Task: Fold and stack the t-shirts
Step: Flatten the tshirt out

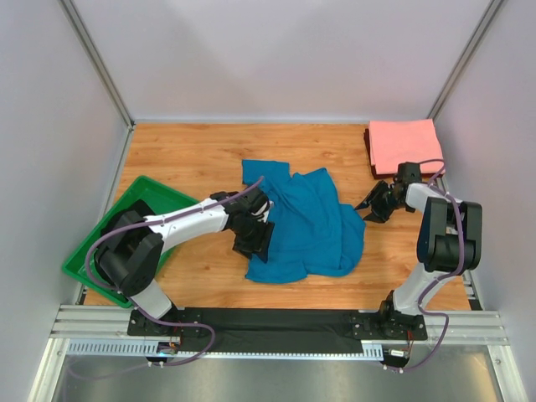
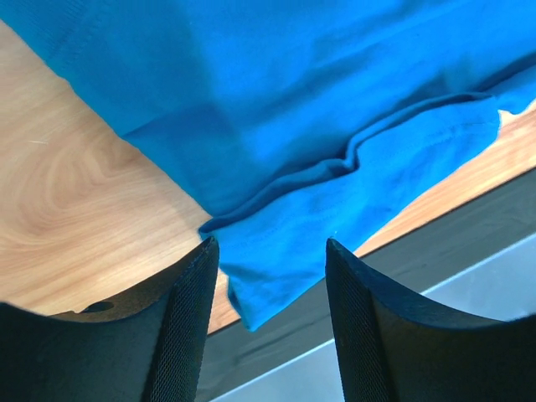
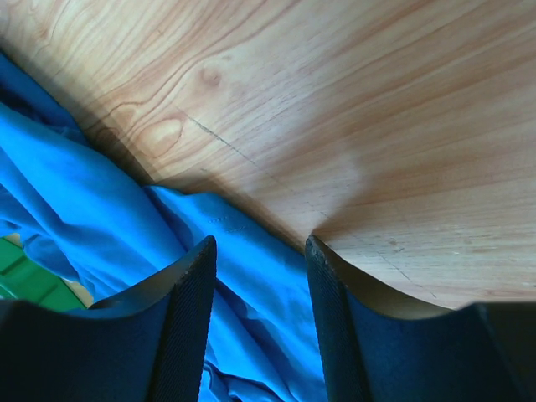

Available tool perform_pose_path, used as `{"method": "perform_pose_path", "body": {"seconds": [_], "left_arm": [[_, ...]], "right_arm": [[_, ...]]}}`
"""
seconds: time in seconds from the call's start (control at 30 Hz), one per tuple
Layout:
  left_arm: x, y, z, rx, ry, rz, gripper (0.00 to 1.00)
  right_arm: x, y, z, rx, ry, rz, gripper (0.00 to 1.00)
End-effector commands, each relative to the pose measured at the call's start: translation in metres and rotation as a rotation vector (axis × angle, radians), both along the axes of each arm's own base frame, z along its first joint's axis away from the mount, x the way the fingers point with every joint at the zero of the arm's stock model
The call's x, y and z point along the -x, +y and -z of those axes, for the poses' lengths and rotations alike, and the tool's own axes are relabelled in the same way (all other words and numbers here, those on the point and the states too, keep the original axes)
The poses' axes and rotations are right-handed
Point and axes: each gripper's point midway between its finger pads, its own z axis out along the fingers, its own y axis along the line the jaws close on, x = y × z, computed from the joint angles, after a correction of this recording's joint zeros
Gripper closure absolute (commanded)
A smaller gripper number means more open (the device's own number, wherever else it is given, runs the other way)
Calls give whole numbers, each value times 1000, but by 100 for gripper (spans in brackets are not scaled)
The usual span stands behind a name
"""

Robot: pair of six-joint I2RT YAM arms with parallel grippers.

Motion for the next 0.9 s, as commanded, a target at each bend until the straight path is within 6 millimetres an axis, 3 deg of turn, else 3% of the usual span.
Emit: {"method": "perform_pose_path", "body": {"seconds": [0.0, 0.23, 0.33, 0.6, 0.7, 0.87], "left_arm": [[-15, 1, -6, -33, -79, 57, 39], [-22, 18, -2, -87, -52, 31, 38], [-24, 9, -3, -12, -52, 31, 37], [-8, -17, -3, 142, 41, 61, 44], [-7, -16, -1, 140, 56, 54, 50], [2, -13, 1, 135, 85, 42, 72]], "right_arm": [[9, -1, 12, 28, 16, -11, 51], [22, -2, 19, 42, 59, -5, 55], [24, -2, 19, 45, 43, -11, 55], [33, -1, 21, 47, 57, -23, 56], [29, 0, 19, 41, 47, -29, 56], [27, 4, 19, 14, 41, -42, 60]]}}
